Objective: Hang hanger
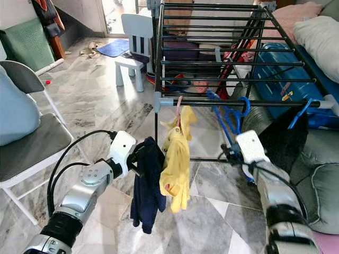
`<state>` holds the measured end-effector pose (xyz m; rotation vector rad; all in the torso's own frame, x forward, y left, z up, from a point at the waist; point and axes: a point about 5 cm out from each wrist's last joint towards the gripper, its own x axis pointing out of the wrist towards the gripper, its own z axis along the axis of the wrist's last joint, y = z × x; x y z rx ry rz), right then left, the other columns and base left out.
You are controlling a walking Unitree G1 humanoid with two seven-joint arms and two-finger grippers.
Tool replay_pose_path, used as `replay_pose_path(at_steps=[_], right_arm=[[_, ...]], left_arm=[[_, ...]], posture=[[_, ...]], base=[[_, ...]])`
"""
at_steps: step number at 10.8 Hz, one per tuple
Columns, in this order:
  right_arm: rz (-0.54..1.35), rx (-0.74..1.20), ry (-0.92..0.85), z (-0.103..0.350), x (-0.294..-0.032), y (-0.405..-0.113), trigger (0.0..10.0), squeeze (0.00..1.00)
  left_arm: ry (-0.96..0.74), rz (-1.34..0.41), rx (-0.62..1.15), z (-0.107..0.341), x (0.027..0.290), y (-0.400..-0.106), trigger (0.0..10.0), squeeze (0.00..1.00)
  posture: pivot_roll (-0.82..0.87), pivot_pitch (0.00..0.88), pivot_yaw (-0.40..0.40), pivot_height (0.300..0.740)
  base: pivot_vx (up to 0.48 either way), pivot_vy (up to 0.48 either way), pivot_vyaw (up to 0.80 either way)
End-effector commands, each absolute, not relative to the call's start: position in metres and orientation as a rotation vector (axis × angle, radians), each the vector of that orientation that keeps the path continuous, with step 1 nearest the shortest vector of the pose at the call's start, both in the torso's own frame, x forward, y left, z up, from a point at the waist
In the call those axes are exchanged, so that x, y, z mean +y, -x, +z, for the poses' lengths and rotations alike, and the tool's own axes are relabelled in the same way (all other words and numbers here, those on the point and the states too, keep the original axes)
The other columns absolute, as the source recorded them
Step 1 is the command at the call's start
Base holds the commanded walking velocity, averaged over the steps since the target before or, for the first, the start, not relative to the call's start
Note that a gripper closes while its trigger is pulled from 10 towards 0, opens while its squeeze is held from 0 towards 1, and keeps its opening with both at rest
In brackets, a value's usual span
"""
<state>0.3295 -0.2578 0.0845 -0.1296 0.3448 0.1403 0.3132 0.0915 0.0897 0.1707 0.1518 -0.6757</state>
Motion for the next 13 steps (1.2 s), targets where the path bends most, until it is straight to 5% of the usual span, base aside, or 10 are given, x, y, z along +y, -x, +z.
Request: replay_pose_path(at_steps=[1, 3, 13], right_arm=[[0.144, 0.346, 0.131, 0.084, -0.256, -0.332, 0.0, 0.0], [0.135, 0.349, 0.12, 0.081, -0.254, -0.333, 0.8, 0.0], [0.057, 0.344, 0.048, 0.073, -0.257, -0.331, 1.1, 0.0]], left_arm=[[-0.185, -0.676, 0.125, 0.097, 0.092, -0.315, 10.0, 0.0], [-0.188, -0.681, 0.129, 0.096, 0.091, -0.315, 10.0, 0.0], [-0.21, -0.695, 0.141, 0.094, 0.087, -0.316, 10.0, 0.0]], posture=[[0.07, 0.0, -0.021, 0.74], [0.07, 0.0, -0.02, 0.74], [0.06, 0.0, -0.014, 0.74]], base=[[0.0, 0.0, 0.0], [0.0, 0.0, 0.0], [0.0, 0.0, 0.0]])
